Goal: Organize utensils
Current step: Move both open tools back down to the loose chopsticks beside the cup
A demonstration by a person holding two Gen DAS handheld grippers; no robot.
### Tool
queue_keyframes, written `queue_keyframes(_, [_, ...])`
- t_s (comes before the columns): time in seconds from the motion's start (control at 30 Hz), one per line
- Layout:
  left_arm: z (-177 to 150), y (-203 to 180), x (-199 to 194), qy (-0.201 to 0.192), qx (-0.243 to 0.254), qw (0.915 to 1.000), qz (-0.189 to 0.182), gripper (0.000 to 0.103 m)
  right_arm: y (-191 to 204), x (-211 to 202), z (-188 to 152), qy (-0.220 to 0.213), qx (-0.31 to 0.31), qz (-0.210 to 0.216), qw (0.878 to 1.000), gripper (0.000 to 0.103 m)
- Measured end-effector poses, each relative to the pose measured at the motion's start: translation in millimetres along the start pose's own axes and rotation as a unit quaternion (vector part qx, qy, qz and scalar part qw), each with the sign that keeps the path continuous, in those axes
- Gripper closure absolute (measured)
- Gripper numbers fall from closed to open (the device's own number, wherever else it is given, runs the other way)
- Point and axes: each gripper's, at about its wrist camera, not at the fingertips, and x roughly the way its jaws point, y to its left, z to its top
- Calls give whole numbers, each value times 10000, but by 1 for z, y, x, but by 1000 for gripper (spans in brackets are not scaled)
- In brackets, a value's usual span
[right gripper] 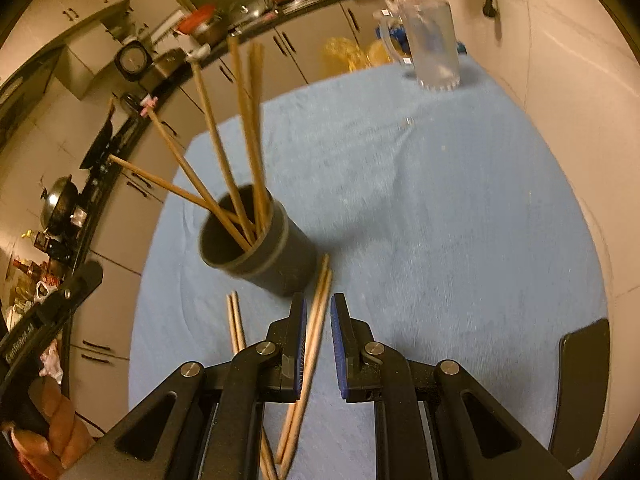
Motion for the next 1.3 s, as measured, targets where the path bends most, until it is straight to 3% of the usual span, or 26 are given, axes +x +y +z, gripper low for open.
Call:
queue_keyframes(0.17, [-20, 14, 1, 275, -250, 9993, 80, 80, -13, 23, -6, 389, 149, 27, 9991, 90])
queue_keyframes(0.57, [-58, 34, 7, 852, -244, 9959, 156, 75, -13, 79, -17, 1122, 482, 89, 9925, 89])
queue_keyframes(1.03, [-61, 68, 22, 1087, -402, 9932, 82, 75, 8, 114, -23, 1282, 512, -388, 9897, 89])
queue_keyframes(1.23, [-58, 55, 43, 1352, -249, 9905, -97, 75, 26, 123, -20, 1331, 50, -698, 9886, 90])
queue_keyframes(1.3, [-57, 49, 51, 1488, -198, 9885, -179, 74, 31, 124, -22, 1341, -187, -837, 9873, 95])
